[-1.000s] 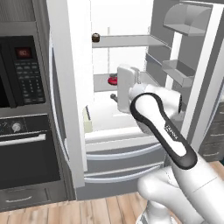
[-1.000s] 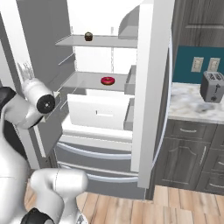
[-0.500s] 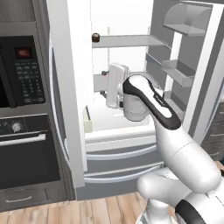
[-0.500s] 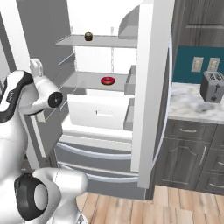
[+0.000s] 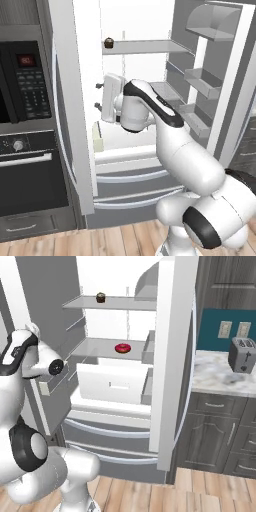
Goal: Take the cupcake and donut from the fridge and place them on the empty tray on the dining counter.
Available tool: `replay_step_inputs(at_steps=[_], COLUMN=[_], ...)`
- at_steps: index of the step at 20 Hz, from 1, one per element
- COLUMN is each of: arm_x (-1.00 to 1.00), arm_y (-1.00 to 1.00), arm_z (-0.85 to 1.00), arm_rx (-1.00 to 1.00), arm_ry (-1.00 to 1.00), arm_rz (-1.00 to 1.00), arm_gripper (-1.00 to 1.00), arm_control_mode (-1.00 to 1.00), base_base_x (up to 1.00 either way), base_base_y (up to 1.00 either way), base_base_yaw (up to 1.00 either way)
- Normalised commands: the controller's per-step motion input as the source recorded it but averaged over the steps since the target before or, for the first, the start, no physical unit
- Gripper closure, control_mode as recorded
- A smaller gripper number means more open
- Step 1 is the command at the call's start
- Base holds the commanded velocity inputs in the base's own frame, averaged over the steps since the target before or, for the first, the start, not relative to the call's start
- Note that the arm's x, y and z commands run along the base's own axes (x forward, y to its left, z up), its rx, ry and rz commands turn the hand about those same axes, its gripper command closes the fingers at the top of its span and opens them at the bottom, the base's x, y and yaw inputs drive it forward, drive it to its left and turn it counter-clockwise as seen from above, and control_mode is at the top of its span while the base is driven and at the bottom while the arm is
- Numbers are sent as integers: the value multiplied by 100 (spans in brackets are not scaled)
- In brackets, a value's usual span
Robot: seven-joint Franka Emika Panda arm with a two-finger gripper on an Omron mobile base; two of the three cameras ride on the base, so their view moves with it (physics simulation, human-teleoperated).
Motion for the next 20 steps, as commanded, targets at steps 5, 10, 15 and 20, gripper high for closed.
replay_step_inputs(at_steps=[5, 10, 15, 20], arm_x=[67, -13, -100, -66], arm_y=[79, 41, -52, -91], arm_z=[-14, 0, 100, 29], arm_rx=[1, 0, 0, -32], arm_ry=[0, -2, -4, 10], arm_rz=[-2, -2, 4, 1], arm_gripper=[-100, -100, -100, -100], arm_control_mode=[-100, -100, -100, -100], base_base_x=[0, 0, 0, 0], base_base_y=[0, 0, 0, 0], base_base_yaw=[0, 0, 0, 0])
